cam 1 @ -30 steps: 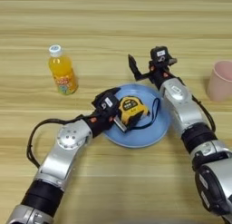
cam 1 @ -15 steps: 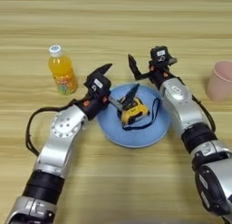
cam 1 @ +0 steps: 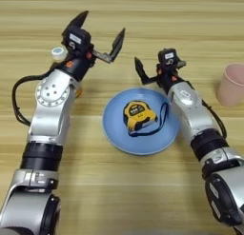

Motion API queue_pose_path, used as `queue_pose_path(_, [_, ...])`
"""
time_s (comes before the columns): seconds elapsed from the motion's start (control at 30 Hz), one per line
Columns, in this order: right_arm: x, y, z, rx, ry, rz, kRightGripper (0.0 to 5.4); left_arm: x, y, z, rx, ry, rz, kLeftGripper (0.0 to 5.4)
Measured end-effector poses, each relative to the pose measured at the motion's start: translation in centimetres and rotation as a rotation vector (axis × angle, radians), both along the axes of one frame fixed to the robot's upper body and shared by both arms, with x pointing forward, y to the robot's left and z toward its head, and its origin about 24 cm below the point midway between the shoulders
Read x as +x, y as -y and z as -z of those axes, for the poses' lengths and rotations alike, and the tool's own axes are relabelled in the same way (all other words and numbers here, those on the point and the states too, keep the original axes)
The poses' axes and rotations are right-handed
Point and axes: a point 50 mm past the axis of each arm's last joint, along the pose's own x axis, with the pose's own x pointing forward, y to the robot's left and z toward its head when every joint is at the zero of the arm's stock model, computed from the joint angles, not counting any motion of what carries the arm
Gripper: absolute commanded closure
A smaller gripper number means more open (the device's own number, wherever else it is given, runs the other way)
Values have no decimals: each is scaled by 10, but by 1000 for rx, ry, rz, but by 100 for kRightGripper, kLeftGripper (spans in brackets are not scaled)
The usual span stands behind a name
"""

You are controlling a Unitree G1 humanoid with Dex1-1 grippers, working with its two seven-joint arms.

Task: Move the objects on the table

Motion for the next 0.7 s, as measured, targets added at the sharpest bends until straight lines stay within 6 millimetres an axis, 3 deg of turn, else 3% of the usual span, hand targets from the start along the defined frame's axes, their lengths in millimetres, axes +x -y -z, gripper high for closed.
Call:
queue_pose_path(0.43, [0,1,1,-2,-2,0,0,29,-61,29,-67,-137,-371,2])
queue_pose_path(0.7, [0,1,1,-2,-2,0,0,27,-70,36,-80,-168,-415,2])
